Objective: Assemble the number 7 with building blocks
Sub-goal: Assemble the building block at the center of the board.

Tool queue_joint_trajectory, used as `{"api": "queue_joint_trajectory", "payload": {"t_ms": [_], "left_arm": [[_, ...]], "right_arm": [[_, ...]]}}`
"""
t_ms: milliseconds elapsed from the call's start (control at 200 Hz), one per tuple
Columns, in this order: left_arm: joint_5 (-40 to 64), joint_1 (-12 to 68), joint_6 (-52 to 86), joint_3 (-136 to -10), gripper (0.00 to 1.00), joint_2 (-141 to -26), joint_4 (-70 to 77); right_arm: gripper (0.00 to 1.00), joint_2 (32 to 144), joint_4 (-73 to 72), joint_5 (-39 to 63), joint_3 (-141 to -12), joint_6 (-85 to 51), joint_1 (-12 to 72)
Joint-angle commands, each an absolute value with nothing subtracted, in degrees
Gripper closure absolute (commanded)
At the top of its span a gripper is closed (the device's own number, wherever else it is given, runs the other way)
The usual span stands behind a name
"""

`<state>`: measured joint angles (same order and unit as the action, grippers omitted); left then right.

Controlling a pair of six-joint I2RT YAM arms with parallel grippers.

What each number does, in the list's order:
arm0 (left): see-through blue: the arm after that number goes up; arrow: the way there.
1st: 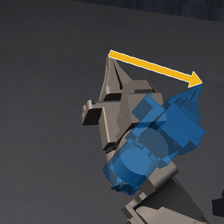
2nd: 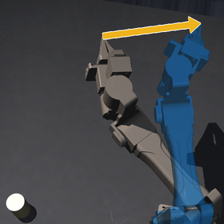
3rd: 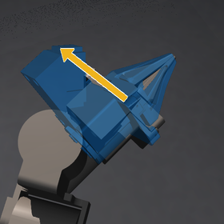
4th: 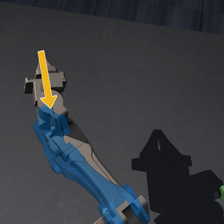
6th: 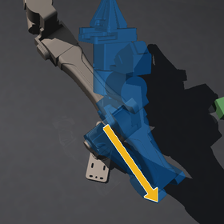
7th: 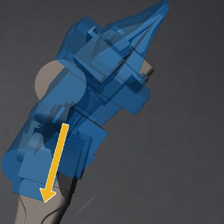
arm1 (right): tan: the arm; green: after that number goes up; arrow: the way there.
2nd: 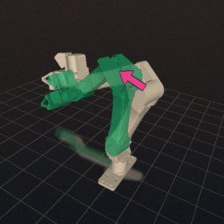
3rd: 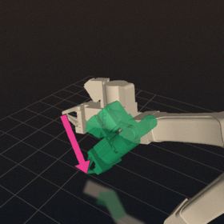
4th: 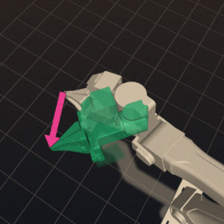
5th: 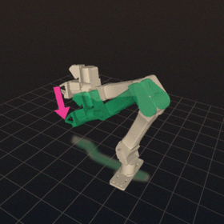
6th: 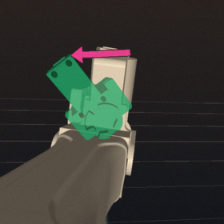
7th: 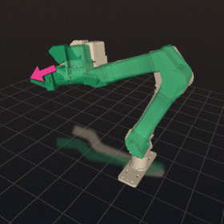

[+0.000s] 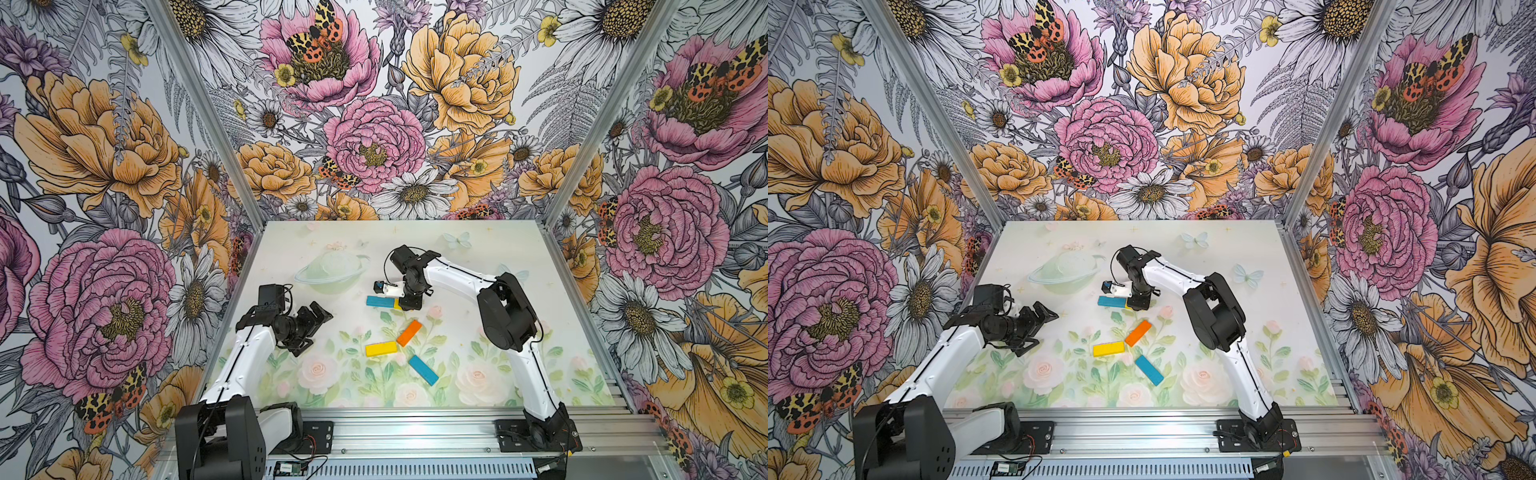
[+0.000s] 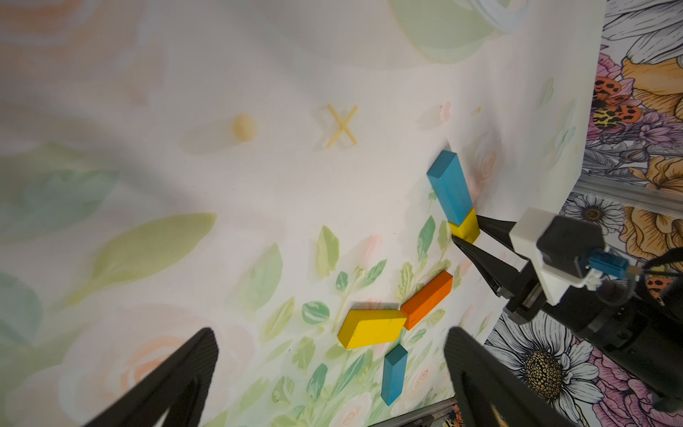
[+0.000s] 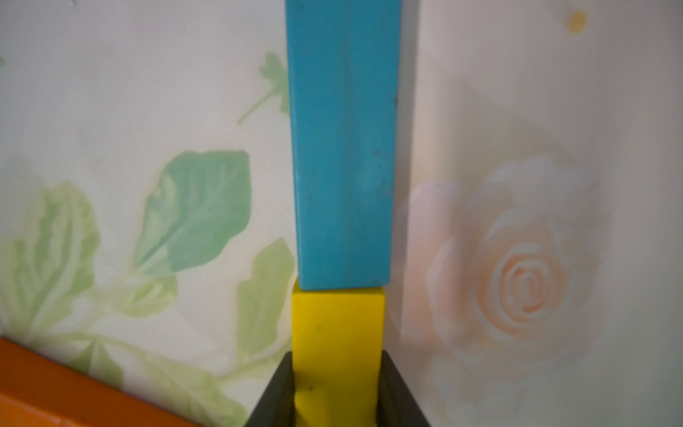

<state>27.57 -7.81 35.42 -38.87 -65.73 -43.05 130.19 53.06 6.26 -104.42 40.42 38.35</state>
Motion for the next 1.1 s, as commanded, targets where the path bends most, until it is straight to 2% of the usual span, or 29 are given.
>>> {"api": "queue_joint_trajectory", "payload": {"t_ms": [0,741,816,956,1096], "left_arm": [[27.8,-8.8,34.6,-38.5,0.01,-64.9,-41.5],[28.7,-8.8,34.5,-37.7,0.01,-64.4,-41.5],[28.8,-8.8,34.5,-37.8,0.01,-64.5,-41.5],[29.1,-8.8,34.5,-37.8,0.01,-64.5,-41.5],[29.2,-8.8,34.4,-37.8,0.01,-64.5,-41.4]], "right_arm": [[0.83,131.3,53.2,7.2,-105.1,41.2,38.8],[0.75,135.3,53.1,6.4,-110.5,42.4,38.9],[0.7,135.2,53.2,6.4,-110.5,42.6,38.9],[0.45,134.6,53.2,5.4,-109.8,42.7,38.9],[0.39,132.5,53.0,4.0,-108.4,42.6,38.9]]}}
